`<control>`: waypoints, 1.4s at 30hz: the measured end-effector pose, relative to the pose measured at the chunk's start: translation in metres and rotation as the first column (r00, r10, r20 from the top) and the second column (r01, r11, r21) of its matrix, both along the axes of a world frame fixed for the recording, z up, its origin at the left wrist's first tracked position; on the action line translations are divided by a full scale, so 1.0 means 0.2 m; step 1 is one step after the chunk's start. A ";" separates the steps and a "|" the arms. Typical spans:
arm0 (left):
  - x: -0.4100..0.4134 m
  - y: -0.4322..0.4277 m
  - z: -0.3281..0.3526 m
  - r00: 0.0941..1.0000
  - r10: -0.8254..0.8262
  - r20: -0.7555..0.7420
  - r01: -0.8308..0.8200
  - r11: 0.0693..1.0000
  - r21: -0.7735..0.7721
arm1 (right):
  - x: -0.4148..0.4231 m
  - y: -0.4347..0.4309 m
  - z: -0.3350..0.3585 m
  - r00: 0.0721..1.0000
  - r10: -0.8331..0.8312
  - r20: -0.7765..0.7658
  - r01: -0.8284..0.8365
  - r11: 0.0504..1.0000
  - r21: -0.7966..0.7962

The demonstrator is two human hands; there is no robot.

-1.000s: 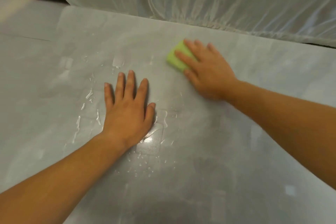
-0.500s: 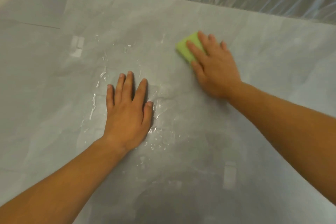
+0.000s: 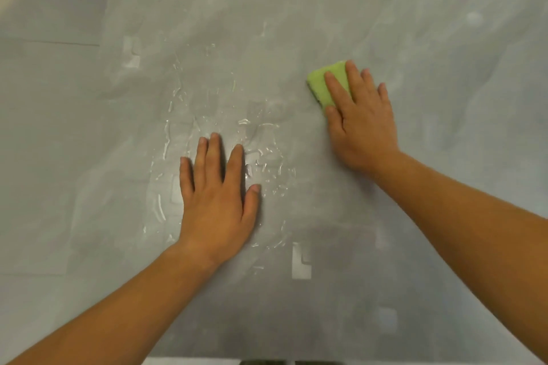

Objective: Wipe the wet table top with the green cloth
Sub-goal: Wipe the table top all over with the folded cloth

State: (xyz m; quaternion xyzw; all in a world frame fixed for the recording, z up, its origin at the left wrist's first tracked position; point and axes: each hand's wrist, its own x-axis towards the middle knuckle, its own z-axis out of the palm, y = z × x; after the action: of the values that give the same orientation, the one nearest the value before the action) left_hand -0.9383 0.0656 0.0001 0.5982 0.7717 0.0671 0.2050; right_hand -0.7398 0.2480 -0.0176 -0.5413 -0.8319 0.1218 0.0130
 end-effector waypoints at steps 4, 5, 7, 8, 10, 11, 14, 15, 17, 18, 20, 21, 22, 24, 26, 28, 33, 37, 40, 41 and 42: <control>0.03 -0.12 0.00 1.000 -0.008 0.012 0.009 1.000 -0.018 | -0.03 -0.38 -0.02 0.998 0.057 -0.006 -0.057 0.997 0.047; 0.04 -0.14 0.00 1.000 -0.004 0.017 0.005 1.000 -0.021 | 0.00 -0.54 -0.02 0.988 0.155 -0.008 -0.154 0.987 0.044; 0.06 -0.20 0.00 1.000 -0.010 0.022 0.010 1.000 -0.019 | 0.09 -0.76 -0.01 0.931 0.365 0.006 -0.365 0.931 0.002; 0.07 -0.24 0.00 1.000 -0.011 0.024 0.011 1.000 -0.016 | 0.13 -0.77 -0.01 0.898 0.441 0.011 -0.440 0.898 -0.020; 0.09 -0.31 -0.01 1.000 -0.003 0.021 0.003 1.000 -0.011 | 0.13 -0.65 0.00 0.896 0.443 0.018 -0.443 0.896 -0.010; 0.09 -0.34 -0.01 1.000 0.006 0.016 -0.006 1.000 -0.014 | 0.10 -0.58 0.00 0.931 0.365 0.018 -0.365 0.931 -0.004; 0.10 -0.43 -0.02 0.998 0.059 -0.006 -0.059 0.998 -0.006 | -0.03 -0.49 0.00 0.998 0.061 -0.008 -0.061 0.998 -0.008; 0.10 -0.46 -0.02 0.997 0.072 -0.014 -0.072 0.997 -0.002 | -0.05 -0.56 -0.01 0.999 0.039 -0.015 -0.039 0.999 0.001; 0.11 -0.51 -0.02 0.996 0.082 -0.029 -0.082 0.997 0.005 | -0.04 -0.79 -0.02 0.989 0.144 -0.026 -0.144 0.989 0.026; 0.11 -0.53 -0.02 0.996 0.081 -0.039 -0.081 0.997 0.003 | -0.01 -0.92 -0.03 0.971 0.236 -0.028 -0.235 0.971 0.035; 0.10 -0.57 -0.03 0.994 0.088 -0.061 -0.088 0.996 0.001 | 0.10 -1.13 -0.02 0.904 0.428 -0.019 -0.428 0.904 0.017; 0.10 -0.59 -0.03 0.993 0.097 -0.067 -0.096 0.995 0.005 | 0.15 -1.16 -0.02 0.861 0.508 -0.008 -0.508 0.861 -0.005; 0.10 -0.62 -0.03 0.992 0.101 -0.071 -0.101 0.995 0.007 | 0.19 -1.13 -0.01 0.827 0.562 0.007 -0.562 0.827 -0.010; 0.10 -0.65 -0.04 0.992 0.089 -0.088 -0.089 0.996 0.006 | 0.22 -1.00 -0.01 0.853 0.521 0.033 -0.521 0.853 0.010; 0.11 -0.68 -0.06 0.991 0.072 -0.111 -0.074 0.997 -0.013 | 0.20 -0.86 0.00 0.955 0.297 0.000 -0.297 0.955 0.005; 0.11 -0.70 -0.07 0.989 0.072 -0.129 -0.076 0.997 -0.027 | 0.15 -0.88 -0.01 0.995 0.096 -0.019 -0.096 0.995 -0.009; 0.09 -0.71 -0.08 0.990 0.063 -0.125 -0.068 0.997 -0.037 | 0.21 -1.41 -0.03 0.886 0.464 -0.001 -0.464 0.886 0.028; 0.06 -0.72 -0.08 0.988 0.040 -0.147 -0.048 0.998 -0.046 | 0.36 -1.36 -0.01 0.786 0.618 0.024 -0.618 0.786 0.015; 0.05 -0.72 -0.09 0.990 0.031 -0.141 -0.036 0.999 -0.031 | 0.37 -1.20 0.00 0.969 0.245 -0.012 -0.245 0.969 0.013; 0.04 -0.72 -0.09 0.990 0.034 -0.138 -0.037 0.999 -0.020 | 0.35 -1.19 0.00 0.995 0.099 -0.014 -0.099 0.995 0.003; 0.04 -0.73 -0.08 0.990 0.040 -0.134 -0.041 0.999 -0.008 | 0.30 -1.21 -0.01 1.000 0.010 -0.007 -0.010 1.000 0.005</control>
State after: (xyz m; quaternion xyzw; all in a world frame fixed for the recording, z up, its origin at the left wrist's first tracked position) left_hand -0.9304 -0.0795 -0.0165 0.5845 0.7961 0.0270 0.1545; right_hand -0.6791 0.0066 -0.0192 -0.5364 -0.8349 0.1219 0.0165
